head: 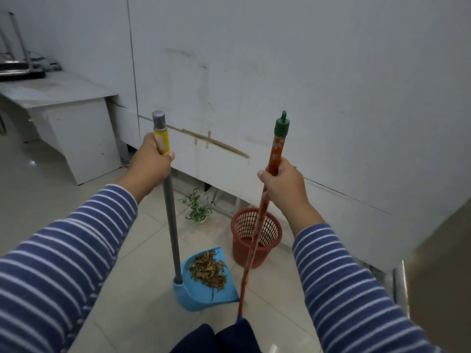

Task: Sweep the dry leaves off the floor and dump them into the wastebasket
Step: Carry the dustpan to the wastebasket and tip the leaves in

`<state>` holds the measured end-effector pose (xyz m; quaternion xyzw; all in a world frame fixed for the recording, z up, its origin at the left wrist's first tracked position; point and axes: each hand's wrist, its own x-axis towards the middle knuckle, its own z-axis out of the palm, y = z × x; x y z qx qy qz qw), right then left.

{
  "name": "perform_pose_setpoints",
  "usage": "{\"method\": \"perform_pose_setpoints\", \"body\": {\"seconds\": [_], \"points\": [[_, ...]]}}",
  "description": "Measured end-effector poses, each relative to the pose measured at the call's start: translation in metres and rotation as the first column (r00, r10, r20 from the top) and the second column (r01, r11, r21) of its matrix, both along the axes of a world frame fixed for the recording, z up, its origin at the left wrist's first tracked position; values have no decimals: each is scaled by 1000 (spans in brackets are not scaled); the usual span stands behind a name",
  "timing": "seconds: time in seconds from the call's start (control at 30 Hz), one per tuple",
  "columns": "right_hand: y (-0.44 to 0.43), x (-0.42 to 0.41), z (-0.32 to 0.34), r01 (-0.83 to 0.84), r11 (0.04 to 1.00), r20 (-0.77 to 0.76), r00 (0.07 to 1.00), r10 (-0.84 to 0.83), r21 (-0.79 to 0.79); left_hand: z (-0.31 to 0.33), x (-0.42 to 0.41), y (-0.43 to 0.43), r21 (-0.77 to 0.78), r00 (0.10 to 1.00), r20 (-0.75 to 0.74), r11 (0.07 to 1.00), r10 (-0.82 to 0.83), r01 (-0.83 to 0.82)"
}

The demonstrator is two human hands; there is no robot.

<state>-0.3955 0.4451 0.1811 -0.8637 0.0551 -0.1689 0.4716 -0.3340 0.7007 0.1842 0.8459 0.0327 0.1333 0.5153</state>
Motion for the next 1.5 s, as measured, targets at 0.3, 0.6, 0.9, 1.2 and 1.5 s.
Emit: {"method": "perform_pose_setpoints", "body": {"seconds": [0.3,0.6,0.9,1.2,1.5], "points": [[-69,38,31,44,999,44,998,-43,-21,51,68,-78,1,998,20,998,-62,62],[-110,75,48,111,992,114,988,-104,-56,77,125,-142,-56,986,71,986,-154,158],[-125,130,34,263,963,82,962,-259,-49,66,206,-194,71,937,70,938,-343,338],[-115,178,18,417,908,27,909,-416,-39,52,278,-228,290,821,30,791,-570,538],[-101,209,3,521,853,-29,853,-521,-23,47,316,-245,375,685,5,636,-728,674]]}}
